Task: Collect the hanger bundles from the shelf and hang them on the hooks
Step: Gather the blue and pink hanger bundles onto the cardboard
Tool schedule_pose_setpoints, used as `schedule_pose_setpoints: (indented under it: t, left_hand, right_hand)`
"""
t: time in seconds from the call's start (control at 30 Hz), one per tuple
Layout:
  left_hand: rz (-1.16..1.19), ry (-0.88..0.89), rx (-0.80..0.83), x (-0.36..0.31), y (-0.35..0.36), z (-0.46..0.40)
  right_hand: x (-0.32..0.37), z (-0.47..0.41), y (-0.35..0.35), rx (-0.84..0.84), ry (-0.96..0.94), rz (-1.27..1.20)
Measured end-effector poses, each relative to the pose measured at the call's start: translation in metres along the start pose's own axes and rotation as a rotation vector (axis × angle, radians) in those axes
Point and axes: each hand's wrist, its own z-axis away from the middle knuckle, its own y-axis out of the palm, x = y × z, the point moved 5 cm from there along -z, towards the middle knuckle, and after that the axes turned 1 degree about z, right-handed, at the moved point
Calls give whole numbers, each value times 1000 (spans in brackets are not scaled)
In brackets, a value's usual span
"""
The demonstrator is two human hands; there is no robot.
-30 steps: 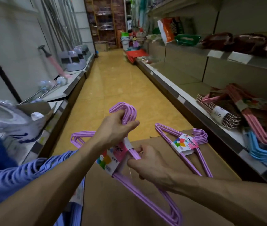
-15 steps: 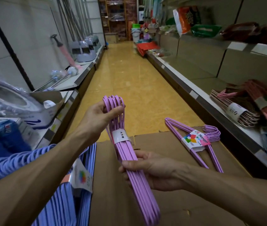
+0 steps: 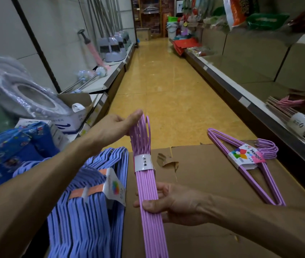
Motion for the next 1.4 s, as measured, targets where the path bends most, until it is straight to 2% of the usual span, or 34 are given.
schedule_pose_setpoints:
  t: [0.07, 0.13, 0.3, 0.57, 0.87, 1.1, 1.2, 1.3, 1.4]
  left_hand:
    - [-233, -73, -32, 15, -7, 1]
    - [-360, -99, -32, 32, -11, 1]
    - [-374, -13, 70, 63, -15, 9]
    - [-564, -102, 89, 106, -20, 11]
    - [-791, -77, 85, 111, -11, 6]
    - [-809, -50, 57, 106, -11, 4]
    - [-655, 22, -22, 94, -12, 2]
    - [-426, 103, -83, 75, -3, -1]
    - [-300, 167, -114, 49, 16, -8]
  right_hand:
    - [-13, -13, 0, -56, 4, 59]
    - [-26, -29, 1, -101, 17, 105]
    - [-57, -66, 4, -192, 56, 211]
    - [-88, -107, 8, -238, 44, 353]
    - [-111, -121, -1, -259, 68, 327]
    - [-96, -117, -1, -198, 98, 473]
    - [-78, -107, -3, -217, 94, 540]
    - [-58, -81, -12, -340, 52, 504]
    - [-41, -39, -31, -429, -2, 467]
